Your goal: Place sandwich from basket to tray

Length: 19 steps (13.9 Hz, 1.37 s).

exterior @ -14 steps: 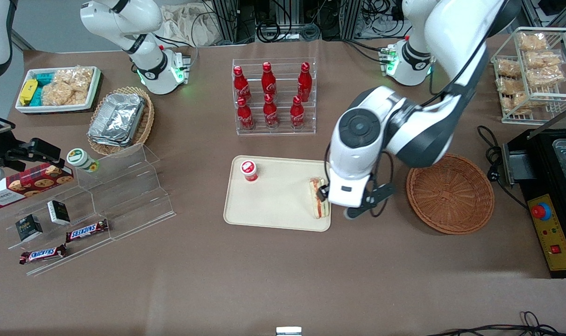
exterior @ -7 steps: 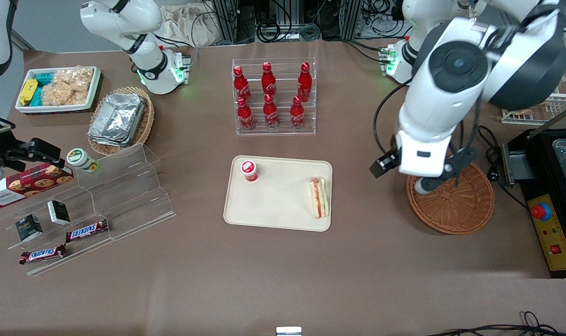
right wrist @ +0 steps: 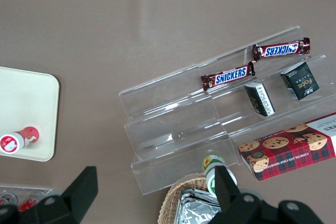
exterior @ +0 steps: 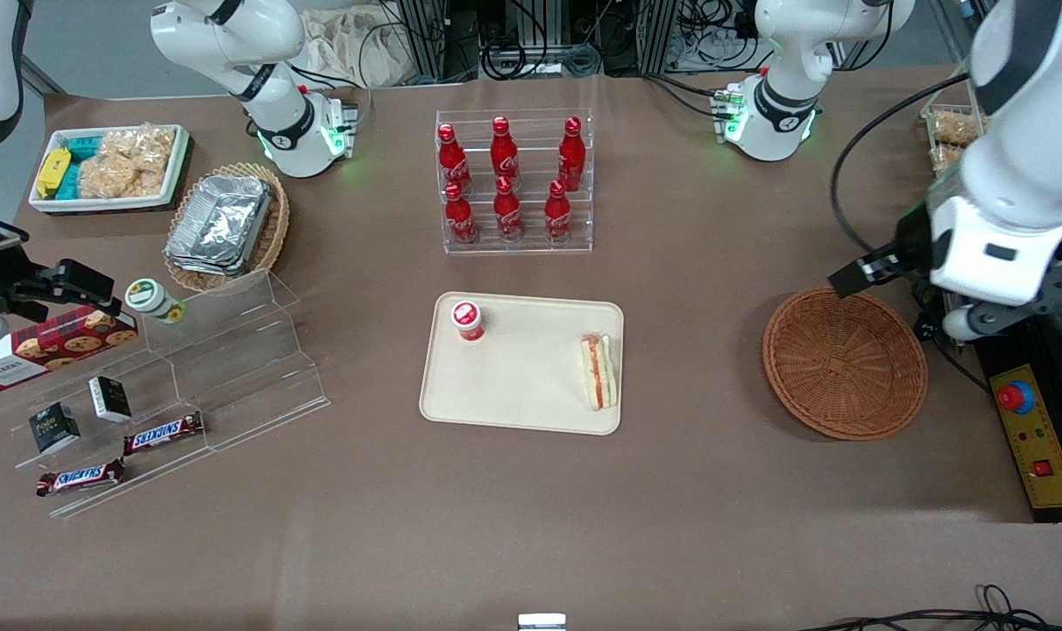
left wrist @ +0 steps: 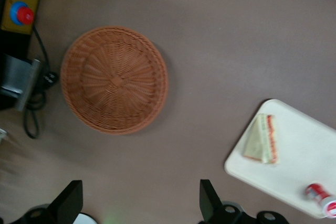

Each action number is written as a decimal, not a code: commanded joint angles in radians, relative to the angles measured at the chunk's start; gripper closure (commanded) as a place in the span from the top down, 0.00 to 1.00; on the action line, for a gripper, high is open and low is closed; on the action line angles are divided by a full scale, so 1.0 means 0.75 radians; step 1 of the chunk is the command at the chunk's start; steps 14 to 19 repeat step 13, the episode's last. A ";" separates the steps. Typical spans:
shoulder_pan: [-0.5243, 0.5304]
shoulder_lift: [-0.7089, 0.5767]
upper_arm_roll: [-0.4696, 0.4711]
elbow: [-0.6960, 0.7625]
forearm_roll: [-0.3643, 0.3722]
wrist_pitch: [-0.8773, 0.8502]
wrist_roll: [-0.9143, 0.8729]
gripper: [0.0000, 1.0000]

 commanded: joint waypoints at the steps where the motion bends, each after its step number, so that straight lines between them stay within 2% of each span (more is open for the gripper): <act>1: -0.082 -0.146 0.173 -0.156 -0.057 0.011 0.230 1.00; 5: -0.115 -0.250 0.314 -0.275 -0.073 0.024 0.492 1.00; 9: -0.105 -0.405 0.337 -0.504 -0.057 0.130 0.540 1.00; 13: -0.103 -0.377 0.325 -0.490 -0.016 0.124 0.569 1.00; 19: -0.103 -0.377 0.325 -0.490 -0.016 0.124 0.569 1.00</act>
